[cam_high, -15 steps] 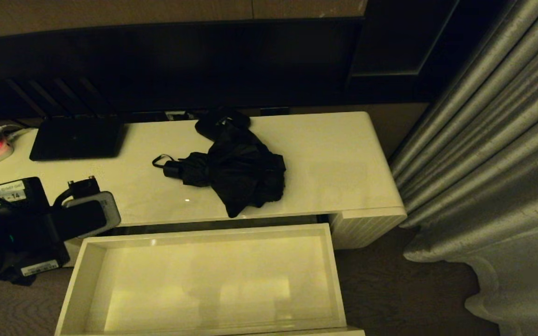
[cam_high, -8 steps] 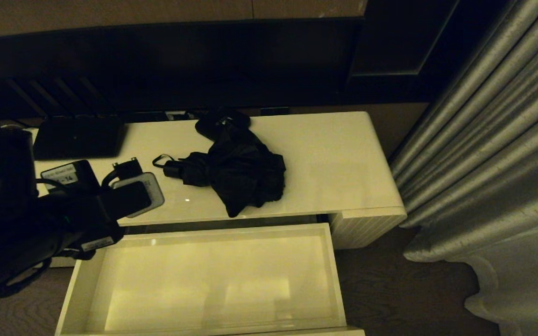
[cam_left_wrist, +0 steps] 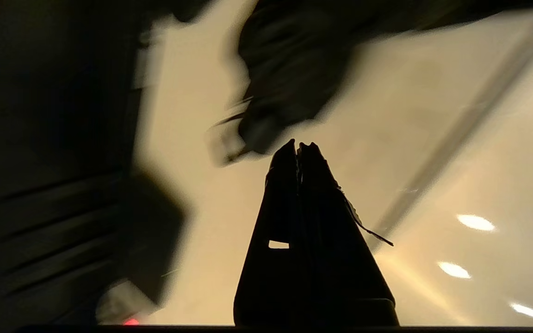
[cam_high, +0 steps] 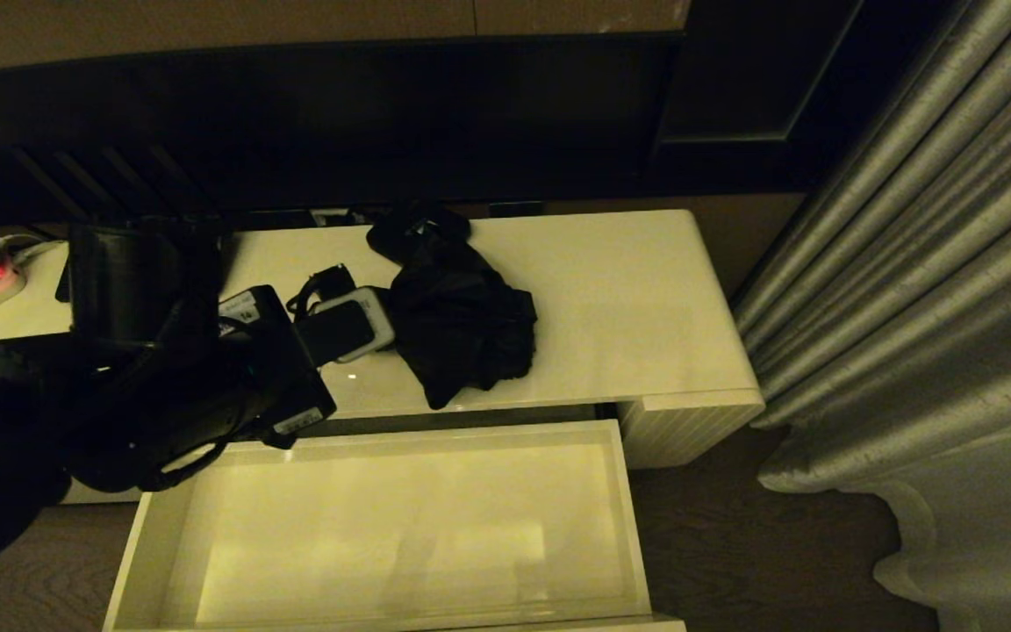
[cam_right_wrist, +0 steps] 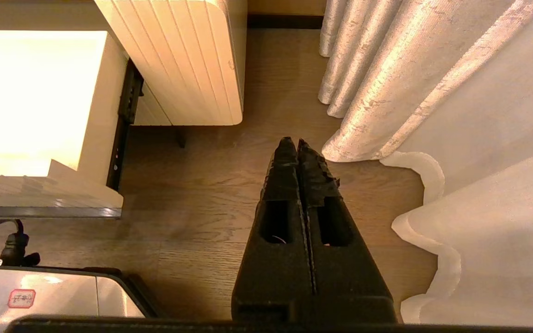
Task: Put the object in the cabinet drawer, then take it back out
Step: Put the umbrella in the drawer
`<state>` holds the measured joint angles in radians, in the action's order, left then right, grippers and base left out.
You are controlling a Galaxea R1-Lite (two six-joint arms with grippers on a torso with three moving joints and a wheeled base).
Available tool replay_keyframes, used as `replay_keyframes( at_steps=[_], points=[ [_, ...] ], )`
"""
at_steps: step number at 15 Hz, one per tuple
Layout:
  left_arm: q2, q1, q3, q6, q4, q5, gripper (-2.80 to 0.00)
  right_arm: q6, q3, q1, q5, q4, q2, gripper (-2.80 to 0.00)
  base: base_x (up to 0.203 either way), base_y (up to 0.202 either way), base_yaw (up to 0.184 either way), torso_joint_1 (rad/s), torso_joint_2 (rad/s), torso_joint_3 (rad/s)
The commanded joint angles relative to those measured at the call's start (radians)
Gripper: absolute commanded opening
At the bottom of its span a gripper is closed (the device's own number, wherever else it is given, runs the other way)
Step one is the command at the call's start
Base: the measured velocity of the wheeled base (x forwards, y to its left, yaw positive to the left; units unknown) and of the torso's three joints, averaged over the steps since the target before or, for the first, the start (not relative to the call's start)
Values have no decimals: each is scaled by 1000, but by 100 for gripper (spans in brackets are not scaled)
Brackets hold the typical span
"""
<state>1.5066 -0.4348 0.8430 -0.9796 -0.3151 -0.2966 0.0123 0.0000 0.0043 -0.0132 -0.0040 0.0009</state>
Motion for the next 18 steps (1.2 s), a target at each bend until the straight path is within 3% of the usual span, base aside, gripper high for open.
replay_keyframes(
  at_steps=[1, 3, 5, 7, 8, 11, 14, 16, 18],
  points=[
    [3, -23, 53, 82, 106, 2, -280, 0, 0, 0, -1, -1, 1, -280, 0, 0, 0, 0, 0, 0],
    [-12, -27, 108, 177, 252, 19, -280, 0, 1, 0, -1, -1, 1, -280, 0, 0, 0, 0, 0, 0],
    [-24, -28, 190, 284, 456, 84, -280, 0, 0, 0, -1, -1, 1, -280, 0, 0, 0, 0, 0, 0],
    [-27, -28, 217, 338, 508, 125, -280, 0, 0, 0, -1, -1, 1, -280, 0, 0, 0, 0, 0, 0],
    [-24, -27, 248, 416, 548, 156, -280, 0, 0, 0, -1, -1, 1, -280, 0, 0, 0, 0, 0, 0],
    [-7, -16, 276, 482, 608, 176, -280, 0, 2, 0, -1, -1, 1, -280, 0, 0, 0, 0, 0, 0],
    [3, -16, 281, 481, 604, 168, -280, 0, 0, 0, -1, -1, 1, -280, 0, 0, 0, 0, 0, 0],
    [0, -9, 281, 430, 604, 164, -280, 0, 0, 0, -1, -1, 1, -280, 0, 0, 0, 0, 0, 0],
    [-11, 11, 294, 228, 604, 161, -280, 0, 0, 0, -1, -1, 1, -280, 0, 0, 0, 0, 0, 0]
  ],
)
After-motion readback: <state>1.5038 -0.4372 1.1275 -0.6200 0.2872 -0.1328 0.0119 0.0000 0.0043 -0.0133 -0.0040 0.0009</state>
